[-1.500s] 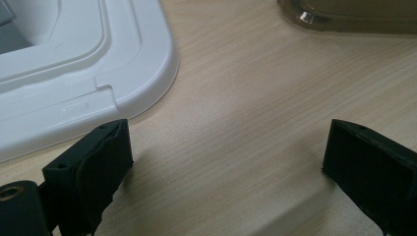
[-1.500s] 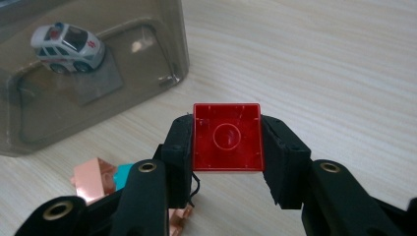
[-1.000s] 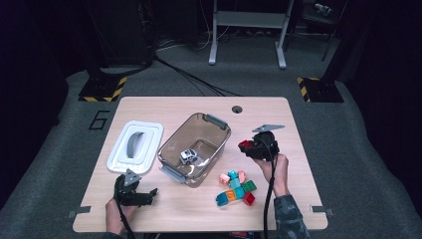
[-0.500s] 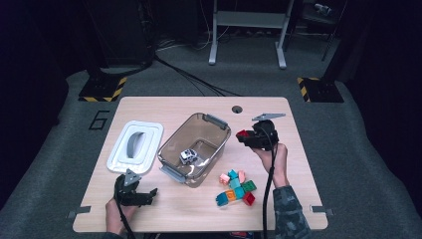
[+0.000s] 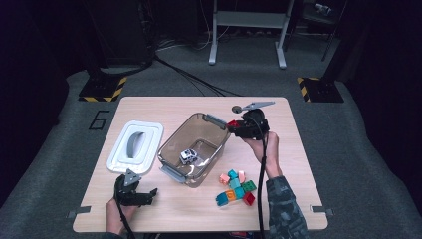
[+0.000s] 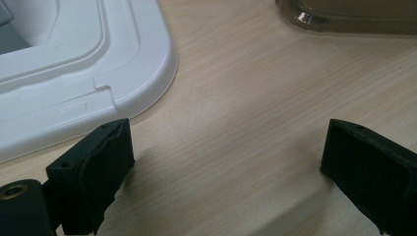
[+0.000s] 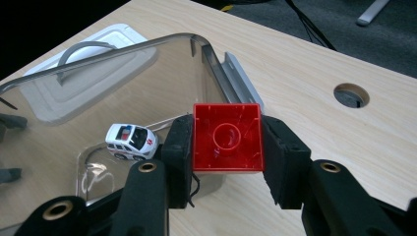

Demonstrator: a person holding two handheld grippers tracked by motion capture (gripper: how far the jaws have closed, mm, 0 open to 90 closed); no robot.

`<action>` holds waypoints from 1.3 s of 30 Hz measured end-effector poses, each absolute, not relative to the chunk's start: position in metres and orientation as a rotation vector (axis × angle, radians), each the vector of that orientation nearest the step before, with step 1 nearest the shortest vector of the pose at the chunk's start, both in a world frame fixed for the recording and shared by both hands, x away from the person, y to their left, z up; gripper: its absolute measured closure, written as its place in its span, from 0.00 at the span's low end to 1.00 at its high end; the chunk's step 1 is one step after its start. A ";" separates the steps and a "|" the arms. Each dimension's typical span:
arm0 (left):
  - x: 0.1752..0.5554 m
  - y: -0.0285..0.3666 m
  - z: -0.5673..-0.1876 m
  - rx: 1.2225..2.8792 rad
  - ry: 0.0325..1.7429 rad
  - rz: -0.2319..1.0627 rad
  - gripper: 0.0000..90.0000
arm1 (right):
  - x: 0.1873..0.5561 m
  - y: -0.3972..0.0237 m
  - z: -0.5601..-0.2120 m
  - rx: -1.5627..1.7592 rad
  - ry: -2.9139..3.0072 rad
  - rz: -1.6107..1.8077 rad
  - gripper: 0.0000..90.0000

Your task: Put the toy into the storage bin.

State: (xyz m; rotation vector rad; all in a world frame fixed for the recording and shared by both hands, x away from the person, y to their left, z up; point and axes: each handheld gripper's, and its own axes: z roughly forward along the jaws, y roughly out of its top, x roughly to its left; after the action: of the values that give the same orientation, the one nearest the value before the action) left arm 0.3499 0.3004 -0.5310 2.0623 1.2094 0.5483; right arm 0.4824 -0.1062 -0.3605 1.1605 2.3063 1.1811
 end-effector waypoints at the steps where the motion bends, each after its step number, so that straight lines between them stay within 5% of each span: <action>1: 0.350 0.300 -0.531 2.063 1.209 0.548 0.06 | 0.484 -0.104 -0.360 1.154 2.316 1.177 0.65; 34: 0.350 0.300 -0.531 2.066 1.207 0.556 0.06 | 0.498 -0.067 -0.390 1.101 2.479 1.051 0.65; 39: 0.350 0.300 -0.531 2.067 1.208 0.551 0.06 | 0.495 -0.067 -0.390 1.097 2.464 1.064 0.51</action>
State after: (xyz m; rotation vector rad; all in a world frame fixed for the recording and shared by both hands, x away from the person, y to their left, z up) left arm 0.3497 0.3004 -0.5308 2.0668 1.2076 0.5515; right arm 0.4953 -0.0667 -0.3896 1.0973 2.4639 1.0640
